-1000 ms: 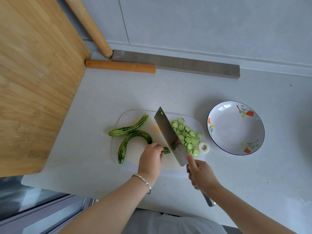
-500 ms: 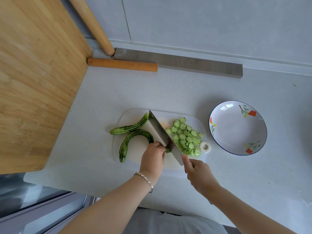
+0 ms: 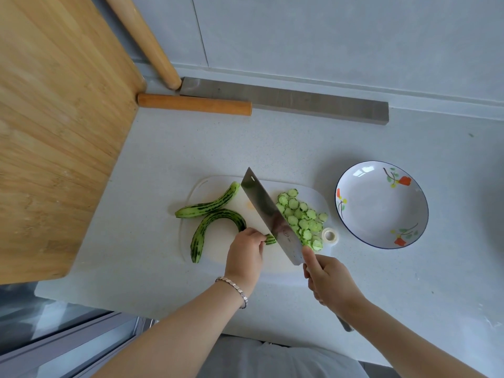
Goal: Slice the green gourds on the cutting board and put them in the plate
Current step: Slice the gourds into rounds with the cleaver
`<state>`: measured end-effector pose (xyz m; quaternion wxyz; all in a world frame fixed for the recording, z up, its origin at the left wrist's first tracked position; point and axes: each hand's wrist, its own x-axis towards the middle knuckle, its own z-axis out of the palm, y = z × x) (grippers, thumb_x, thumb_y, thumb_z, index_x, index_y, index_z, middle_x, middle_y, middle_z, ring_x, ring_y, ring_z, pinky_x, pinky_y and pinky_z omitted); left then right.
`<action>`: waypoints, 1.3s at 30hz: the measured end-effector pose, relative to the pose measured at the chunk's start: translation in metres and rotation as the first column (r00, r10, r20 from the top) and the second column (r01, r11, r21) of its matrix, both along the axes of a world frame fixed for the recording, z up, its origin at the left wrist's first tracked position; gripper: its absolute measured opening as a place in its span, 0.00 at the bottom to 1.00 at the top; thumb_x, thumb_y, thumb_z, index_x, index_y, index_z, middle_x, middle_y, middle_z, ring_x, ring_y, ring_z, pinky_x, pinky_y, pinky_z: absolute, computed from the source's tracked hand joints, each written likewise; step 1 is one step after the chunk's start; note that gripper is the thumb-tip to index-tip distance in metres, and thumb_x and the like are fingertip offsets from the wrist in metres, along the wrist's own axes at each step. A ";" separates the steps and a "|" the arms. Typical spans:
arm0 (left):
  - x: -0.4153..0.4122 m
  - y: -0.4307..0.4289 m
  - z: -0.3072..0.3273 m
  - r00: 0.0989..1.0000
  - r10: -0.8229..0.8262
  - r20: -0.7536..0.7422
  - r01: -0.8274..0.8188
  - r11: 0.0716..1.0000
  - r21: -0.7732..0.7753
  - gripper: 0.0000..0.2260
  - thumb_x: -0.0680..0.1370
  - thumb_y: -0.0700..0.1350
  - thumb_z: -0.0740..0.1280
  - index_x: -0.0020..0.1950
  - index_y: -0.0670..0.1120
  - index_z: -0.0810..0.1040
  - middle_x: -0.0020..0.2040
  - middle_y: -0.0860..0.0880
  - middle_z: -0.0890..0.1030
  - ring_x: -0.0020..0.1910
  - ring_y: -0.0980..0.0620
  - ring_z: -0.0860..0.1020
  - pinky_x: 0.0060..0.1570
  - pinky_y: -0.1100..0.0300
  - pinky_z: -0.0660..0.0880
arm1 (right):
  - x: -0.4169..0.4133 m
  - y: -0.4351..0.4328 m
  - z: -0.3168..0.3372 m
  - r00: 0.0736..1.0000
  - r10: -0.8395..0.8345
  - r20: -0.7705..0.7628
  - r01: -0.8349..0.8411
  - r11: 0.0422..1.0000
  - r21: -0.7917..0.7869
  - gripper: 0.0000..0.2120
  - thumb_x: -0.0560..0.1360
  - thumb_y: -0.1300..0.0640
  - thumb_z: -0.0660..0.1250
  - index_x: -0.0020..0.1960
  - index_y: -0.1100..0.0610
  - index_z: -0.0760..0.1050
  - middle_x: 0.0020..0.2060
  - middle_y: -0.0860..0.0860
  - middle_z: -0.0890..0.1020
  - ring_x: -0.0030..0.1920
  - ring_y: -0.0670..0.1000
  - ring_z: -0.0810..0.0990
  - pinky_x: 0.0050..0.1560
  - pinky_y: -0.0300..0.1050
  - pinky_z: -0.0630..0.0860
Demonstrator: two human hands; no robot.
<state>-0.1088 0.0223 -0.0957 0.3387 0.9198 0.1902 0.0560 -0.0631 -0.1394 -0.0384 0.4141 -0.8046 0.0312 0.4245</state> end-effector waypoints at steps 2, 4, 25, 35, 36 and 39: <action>0.000 0.000 0.000 1.000 -0.005 0.004 0.005 1.000 0.005 0.07 0.64 0.27 0.73 0.35 0.37 0.82 0.34 0.44 0.81 0.32 0.45 0.79 0.30 0.58 0.77 | 0.001 0.001 0.002 0.999 0.028 0.021 -0.027 1.000 -0.014 0.24 0.77 0.39 0.55 0.32 0.57 0.65 0.21 0.48 0.65 0.22 0.47 0.61 0.27 0.40 0.61; 0.000 0.000 -0.001 1.000 -0.007 -0.002 0.007 1.000 0.003 0.07 0.64 0.27 0.73 0.34 0.38 0.82 0.33 0.44 0.80 0.32 0.45 0.79 0.29 0.57 0.78 | 0.002 0.003 0.000 0.996 0.079 0.046 -0.076 0.995 -0.061 0.25 0.77 0.39 0.54 0.33 0.58 0.65 0.24 0.50 0.67 0.24 0.49 0.62 0.30 0.41 0.63; 0.001 0.000 -0.004 1.000 -0.003 -0.007 0.003 1.000 -0.015 0.08 0.64 0.26 0.72 0.32 0.37 0.81 0.34 0.44 0.80 0.33 0.45 0.79 0.30 0.58 0.77 | -0.001 -0.001 -0.001 0.990 0.123 0.072 -0.118 0.991 -0.066 0.25 0.77 0.38 0.53 0.34 0.58 0.66 0.27 0.53 0.67 0.28 0.51 0.63 0.32 0.43 0.63; -0.001 -0.002 -0.007 0.997 0.021 -0.075 -0.022 1.000 -0.015 0.08 0.66 0.26 0.69 0.33 0.38 0.80 0.36 0.45 0.79 0.35 0.45 0.78 0.30 0.58 0.75 | -0.004 0.008 -0.013 0.981 0.170 0.098 -0.154 0.977 -0.150 0.25 0.77 0.39 0.53 0.34 0.58 0.62 0.29 0.54 0.67 0.29 0.51 0.62 0.34 0.43 0.62; -0.001 -0.002 -0.007 0.997 0.031 -0.071 -0.033 0.999 -0.023 0.08 0.67 0.27 0.69 0.34 0.38 0.80 0.37 0.45 0.79 0.36 0.46 0.78 0.31 0.59 0.74 | -0.005 0.008 -0.015 0.982 0.162 0.094 -0.147 0.978 -0.148 0.25 0.77 0.39 0.53 0.34 0.58 0.62 0.29 0.54 0.66 0.29 0.51 0.62 0.34 0.43 0.61; 0.001 -0.003 -0.004 0.997 0.063 -0.052 -0.066 0.997 -0.046 0.05 0.70 0.30 0.69 0.39 0.38 0.82 0.40 0.44 0.80 0.39 0.47 0.78 0.37 0.63 0.70 | -0.005 0.008 -0.018 0.998 0.059 0.024 -0.056 0.995 -0.088 0.25 0.77 0.38 0.53 0.33 0.58 0.64 0.26 0.52 0.66 0.26 0.50 0.62 0.31 0.42 0.61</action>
